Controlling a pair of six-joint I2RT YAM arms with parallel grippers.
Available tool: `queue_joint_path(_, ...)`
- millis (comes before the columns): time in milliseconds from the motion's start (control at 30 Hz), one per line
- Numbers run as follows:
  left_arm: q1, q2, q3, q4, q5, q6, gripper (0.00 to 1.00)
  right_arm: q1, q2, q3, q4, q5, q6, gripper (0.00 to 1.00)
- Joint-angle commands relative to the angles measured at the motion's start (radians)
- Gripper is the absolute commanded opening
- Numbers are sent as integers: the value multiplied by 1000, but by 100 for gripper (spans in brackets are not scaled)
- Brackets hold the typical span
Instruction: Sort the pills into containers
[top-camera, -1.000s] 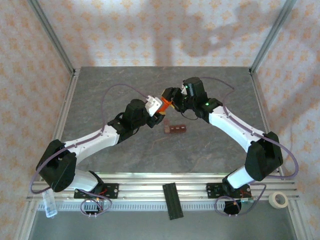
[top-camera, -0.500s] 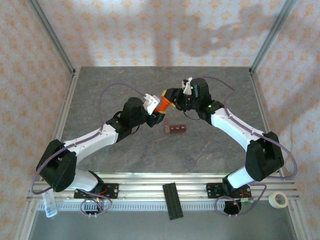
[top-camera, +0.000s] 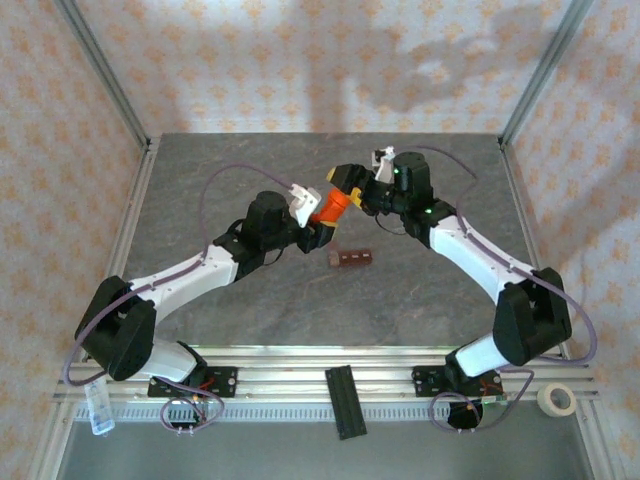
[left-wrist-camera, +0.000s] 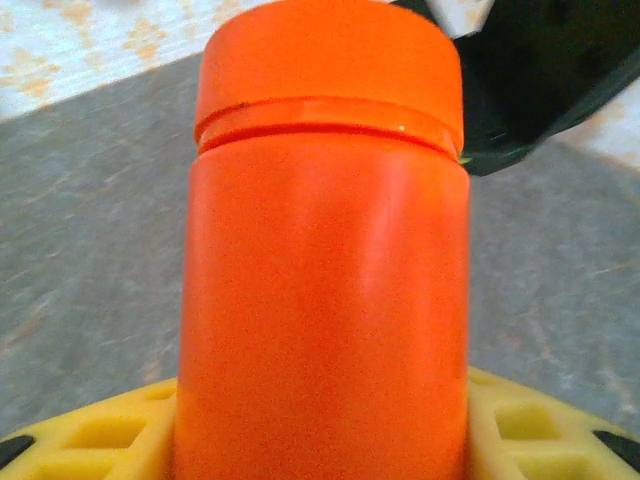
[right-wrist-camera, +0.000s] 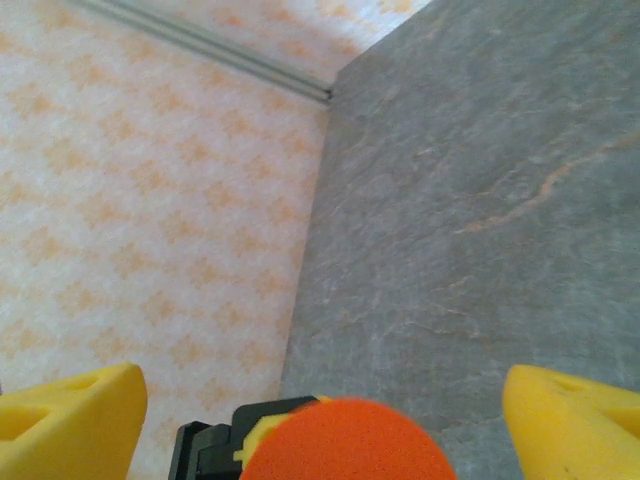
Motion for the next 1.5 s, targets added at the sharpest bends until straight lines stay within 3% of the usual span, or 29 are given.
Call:
queue_joint_path(0, -19, -16, 36, -29, -166, 90, 0, -6, -40, 69, -149, 130, 60, 92)
queue_joint_path(100, -38, -21, 28, -35, -251, 144, 0, -5, -28, 102, -261, 177, 118, 92)
queue_joint_path(200, -46, -23, 18, -26, -286, 175, 0, -3, -24, 85, -233, 171, 178, 92)
queue_joint_path(700, -59, -4, 12, -7, -280, 189, 0, 91, 47, 110, -189, 173, 204, 82)
queue_joint_path(800, -60, -2, 14, -6, -276, 189, 0, 101, 56, 112, -180, 171, 204, 75)
queue_joint_path(967, -60, 5, 14, -1, -277, 182, 0, 103, 56, 104, -179, 178, 192, 50)
queue_joint_path(1067, -58, 3, 8, 10, -262, 171, 0, 103, 47, 98, -179, 188, 170, 40)
queue_joint_path(1267, -30, -22, 0, 28, -116, 116, 0, 77, 22, 59, -44, 142, 67, 35)
queue_joint_path(1467, 64, -41, -30, 150, 194, -65, 0, 26, -13, -21, 296, -107, 14, 39)
